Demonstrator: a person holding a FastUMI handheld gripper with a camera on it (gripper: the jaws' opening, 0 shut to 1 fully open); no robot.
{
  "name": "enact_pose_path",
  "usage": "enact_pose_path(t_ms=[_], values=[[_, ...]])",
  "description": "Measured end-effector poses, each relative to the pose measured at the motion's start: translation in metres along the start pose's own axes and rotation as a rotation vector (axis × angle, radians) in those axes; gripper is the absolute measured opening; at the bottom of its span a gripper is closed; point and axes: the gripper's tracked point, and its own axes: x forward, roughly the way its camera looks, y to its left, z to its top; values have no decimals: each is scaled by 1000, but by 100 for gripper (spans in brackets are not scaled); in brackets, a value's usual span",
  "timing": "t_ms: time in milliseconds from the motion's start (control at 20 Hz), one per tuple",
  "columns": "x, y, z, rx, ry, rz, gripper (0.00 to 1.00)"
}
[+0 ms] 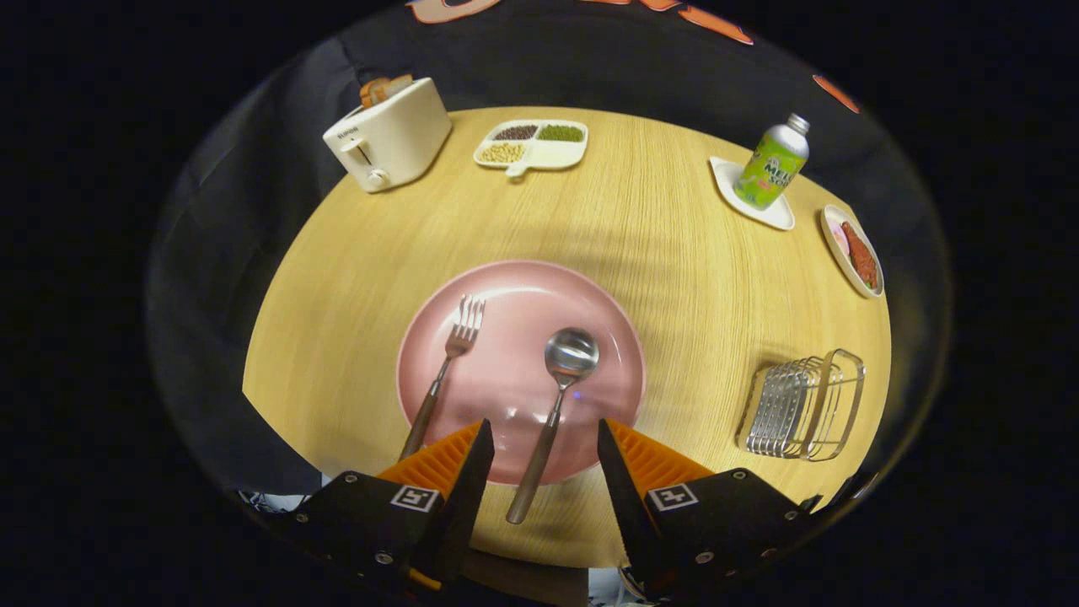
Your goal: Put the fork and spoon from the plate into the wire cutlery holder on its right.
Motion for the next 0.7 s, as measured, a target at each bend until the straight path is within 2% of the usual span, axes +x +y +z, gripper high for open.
enact_pose_path(t_ms=[250,300,550,700], values=[[27,-5,-12,47,114,-20,58],[30,-5,-13,59,133,-18,51],[42,-2,-15,103,186,-12,32],[47,-2,-15,112,192,-18,15]])
